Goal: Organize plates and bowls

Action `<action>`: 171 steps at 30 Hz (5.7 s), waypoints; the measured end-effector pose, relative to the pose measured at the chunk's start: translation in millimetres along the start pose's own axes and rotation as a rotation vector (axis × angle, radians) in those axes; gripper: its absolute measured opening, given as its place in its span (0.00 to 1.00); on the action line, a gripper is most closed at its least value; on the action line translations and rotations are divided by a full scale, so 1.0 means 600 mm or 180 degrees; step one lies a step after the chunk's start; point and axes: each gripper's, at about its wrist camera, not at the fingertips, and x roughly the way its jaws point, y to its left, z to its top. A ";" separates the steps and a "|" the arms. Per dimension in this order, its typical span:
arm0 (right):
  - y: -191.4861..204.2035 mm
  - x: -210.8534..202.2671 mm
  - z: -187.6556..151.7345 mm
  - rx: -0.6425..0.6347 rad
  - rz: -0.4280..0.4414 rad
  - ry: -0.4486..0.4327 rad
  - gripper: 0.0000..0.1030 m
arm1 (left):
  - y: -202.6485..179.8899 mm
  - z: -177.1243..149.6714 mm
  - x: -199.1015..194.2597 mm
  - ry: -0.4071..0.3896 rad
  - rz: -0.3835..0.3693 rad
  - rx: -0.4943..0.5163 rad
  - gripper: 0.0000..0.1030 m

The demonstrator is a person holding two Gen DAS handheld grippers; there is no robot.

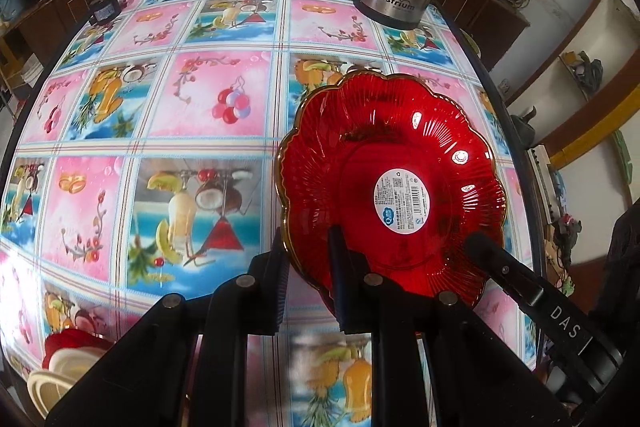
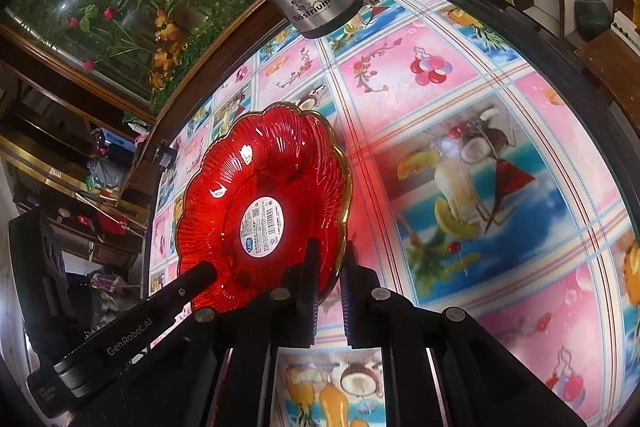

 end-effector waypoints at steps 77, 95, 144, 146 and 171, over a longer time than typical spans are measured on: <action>0.198 -0.127 -0.232 -0.0983 0.0154 -0.0288 0.09 | 0.186 -0.209 -0.205 -0.0731 -0.0173 -0.0402 0.16; 0.246 -0.111 -0.280 -0.1197 0.0286 -0.0179 0.09 | 0.241 -0.256 -0.232 -0.0845 -0.0040 -0.0541 0.17; 0.278 -0.083 -0.374 -0.1397 0.0312 0.0071 0.09 | 0.312 -0.341 -0.232 -0.0723 -0.0002 -0.0706 0.17; 0.277 -0.080 -0.376 -0.1398 0.0304 0.0083 0.09 | 0.313 -0.342 -0.230 -0.0705 -0.0007 -0.0707 0.17; 0.268 -0.041 -0.371 -0.1353 0.0240 0.0265 0.10 | 0.318 -0.328 -0.191 -0.0522 0.0037 -0.0770 0.18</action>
